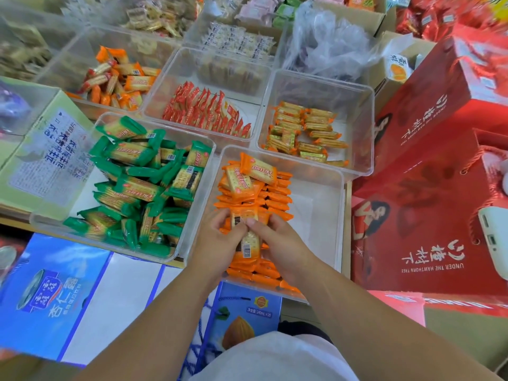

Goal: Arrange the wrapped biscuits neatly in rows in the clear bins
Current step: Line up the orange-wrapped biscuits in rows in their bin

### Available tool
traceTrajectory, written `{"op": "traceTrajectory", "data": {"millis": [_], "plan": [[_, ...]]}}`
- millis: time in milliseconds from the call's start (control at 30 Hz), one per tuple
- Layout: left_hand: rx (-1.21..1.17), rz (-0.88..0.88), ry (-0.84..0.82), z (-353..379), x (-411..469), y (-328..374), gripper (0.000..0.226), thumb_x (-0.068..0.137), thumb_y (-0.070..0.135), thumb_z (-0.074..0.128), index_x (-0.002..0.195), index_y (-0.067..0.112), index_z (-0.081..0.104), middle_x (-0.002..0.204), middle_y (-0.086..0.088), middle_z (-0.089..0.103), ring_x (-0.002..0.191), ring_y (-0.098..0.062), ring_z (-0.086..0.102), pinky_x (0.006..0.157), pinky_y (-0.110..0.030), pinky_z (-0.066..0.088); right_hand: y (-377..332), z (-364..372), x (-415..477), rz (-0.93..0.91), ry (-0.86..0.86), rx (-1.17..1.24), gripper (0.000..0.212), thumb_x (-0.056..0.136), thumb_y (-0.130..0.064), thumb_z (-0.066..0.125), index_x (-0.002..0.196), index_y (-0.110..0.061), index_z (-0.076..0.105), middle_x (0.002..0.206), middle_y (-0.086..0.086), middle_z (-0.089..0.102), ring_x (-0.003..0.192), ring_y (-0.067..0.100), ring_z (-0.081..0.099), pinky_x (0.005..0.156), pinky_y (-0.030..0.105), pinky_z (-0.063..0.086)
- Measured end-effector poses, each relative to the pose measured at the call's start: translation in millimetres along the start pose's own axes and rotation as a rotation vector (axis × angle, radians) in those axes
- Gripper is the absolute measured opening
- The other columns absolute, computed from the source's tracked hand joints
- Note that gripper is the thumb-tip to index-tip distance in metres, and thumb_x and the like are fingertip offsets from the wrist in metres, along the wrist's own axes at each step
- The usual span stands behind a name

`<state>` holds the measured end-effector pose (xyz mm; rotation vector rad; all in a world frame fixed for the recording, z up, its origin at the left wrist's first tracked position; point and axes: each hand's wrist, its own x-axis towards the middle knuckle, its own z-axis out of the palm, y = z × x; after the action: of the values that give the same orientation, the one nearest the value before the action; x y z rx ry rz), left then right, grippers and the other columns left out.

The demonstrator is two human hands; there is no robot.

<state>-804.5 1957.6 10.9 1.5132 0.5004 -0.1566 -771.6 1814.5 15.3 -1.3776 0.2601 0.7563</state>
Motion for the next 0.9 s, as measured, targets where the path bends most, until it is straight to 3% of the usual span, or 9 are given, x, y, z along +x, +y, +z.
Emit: {"op": "traceTrajectory", "data": {"millis": [133, 267, 367, 433, 533, 667, 733, 800, 900], "plan": [[-0.064, -0.066, -0.098, 1.8, -3.2, -1.3, 0.050, 0.092, 0.042, 0.071, 0.137, 0.044, 0.049, 0.125, 0.009, 0.066, 0.109, -0.018, 0.069, 0.088, -0.045, 0.060, -9.6, -4.8, -5.9, -0.085, -0.033, 0.069, 0.032, 0.094, -0.028, 0.070, 0.124, -0.021, 0.060, 0.117, 0.003, 0.072, 0.107, 0.026, 0.071, 0.083, 0.043, 0.059], [0.127, 0.064, -0.239, 1.4, -5.6, -4.2, 0.052, 0.076, 0.045, 0.082, 0.122, 0.046, 0.057, 0.103, 0.015, 0.072, 0.095, -0.007, 0.070, 0.073, -0.021, 0.057, -23.7, -18.7, -10.3, -0.190, -0.024, -0.131, 0.040, 0.085, -0.012, 0.074, 0.121, -0.024, 0.061, 0.110, 0.004, 0.072, 0.105, 0.019, 0.069, 0.087, 0.037, 0.057], [0.163, 0.133, -0.299, 5.6, -2.9, -2.8, 0.051, 0.080, 0.031, 0.085, 0.123, 0.039, 0.058, 0.105, 0.011, 0.072, 0.096, -0.010, 0.070, 0.080, -0.032, 0.057, -42.5, -32.5, -15.5, -0.210, -0.052, -0.372, 0.064, 0.074, -0.010, 0.085, 0.127, -0.032, 0.056, 0.104, -0.007, 0.070, 0.089, 0.003, 0.068, 0.074, 0.021, 0.054], [0.253, 0.211, -0.304, 9.6, 0.4, 0.0, 0.058, 0.080, 0.027, 0.084, 0.126, 0.048, 0.056, 0.114, 0.015, 0.070, 0.104, -0.007, 0.068, 0.088, -0.038, 0.057, -56.9, -42.5, -18.1, -0.246, -0.062, -0.576, 0.076, 0.070, -0.019, 0.090, 0.133, -0.038, 0.052, 0.110, -0.014, 0.067, 0.091, -0.001, 0.065, 0.072, 0.017, 0.053], [0.530, 0.386, -0.289, 14.3, 5.0, 3.0, 0.079, 0.076, 0.041, 0.085, 0.140, 0.055, 0.042, 0.135, 0.021, 0.057, 0.125, -0.002, 0.052, 0.105, -0.036, 0.047, -72.7, -58.4, -17.4, -0.304, -0.072, -0.884, 0.064, 0.069, -0.026, 0.089, 0.125, -0.034, 0.059, 0.107, -0.014, 0.067, 0.093, 0.003, 0.065, 0.076, 0.019, 0.054], [1.068, 0.493, -0.081, 10.1, 11.8, -9.4, 0.100, 0.076, 0.067, 0.072, 0.158, 0.028, 0.030, 0.159, -0.004, 0.036, 0.147, -0.026, 0.028, 0.119, -0.050, 0.025, -79.9, -80.3, -9.5, -0.340, 0.169, -0.994, 0.056, 0.067, -0.018, 0.087, 0.111, -0.028, 0.054, 0.094, -0.021, 0.064, 0.083, -0.004, 0.063, 0.061, 0.008, 0.045], [1.274, 0.419, 0.049, 2.5, 10.9, -20.1, 0.092, 0.081, 0.067, 0.065, 0.158, 0.029, 0.030, 0.163, -0.009, 0.027, 0.152, -0.034, 0.018, 0.121, -0.059, 0.017, -74.7, -90.7, -1.6, -0.359, 0.265, -1.014, 0.050, 0.070, -0.018, 0.086, 0.107, -0.025, 0.053, 0.099, -0.020, 0.067, 0.086, -0.004, 0.062, 0.066, 0.013, 0.049], [1.376, 0.342, 0.109, -7.3, 6.4, -33.9, 0.089, 0.083, 0.065, 0.063, 0.158, 0.031, 0.029, 0.167, -0.012, 0.017, 0.154, -0.037, 0.006, 0.120, -0.065, 0.006, -63.7, -96.7, 7.1, -0.305, 0.311, -1.101, 0.049, 0.073, -0.019, 0.084, 0.111, -0.021, 0.053, 0.113, -0.008, 0.065, 0.093, 0.009, 0.064, 0.076, 0.032, 0.056], [1.391, 0.322, 0.131, -19.3, 0.4, -50.8, 0.082, 0.082, 0.059, 0.068, 0.152, 0.025, 0.042, 0.166, -0.016, 0.020, 0.154, -0.041, 0.008, 0.117, -0.070, 0.011, -42.5, -96.7, 20.8, -0.211, 0.325, -1.429, 0.055, 0.076, -0.020, 0.081, 0.118, -0.016, 0.046, 0.118, 0.007, 0.048, 0.096, 0.029, 0.060, 0.076, 0.039, 0.052]]}}
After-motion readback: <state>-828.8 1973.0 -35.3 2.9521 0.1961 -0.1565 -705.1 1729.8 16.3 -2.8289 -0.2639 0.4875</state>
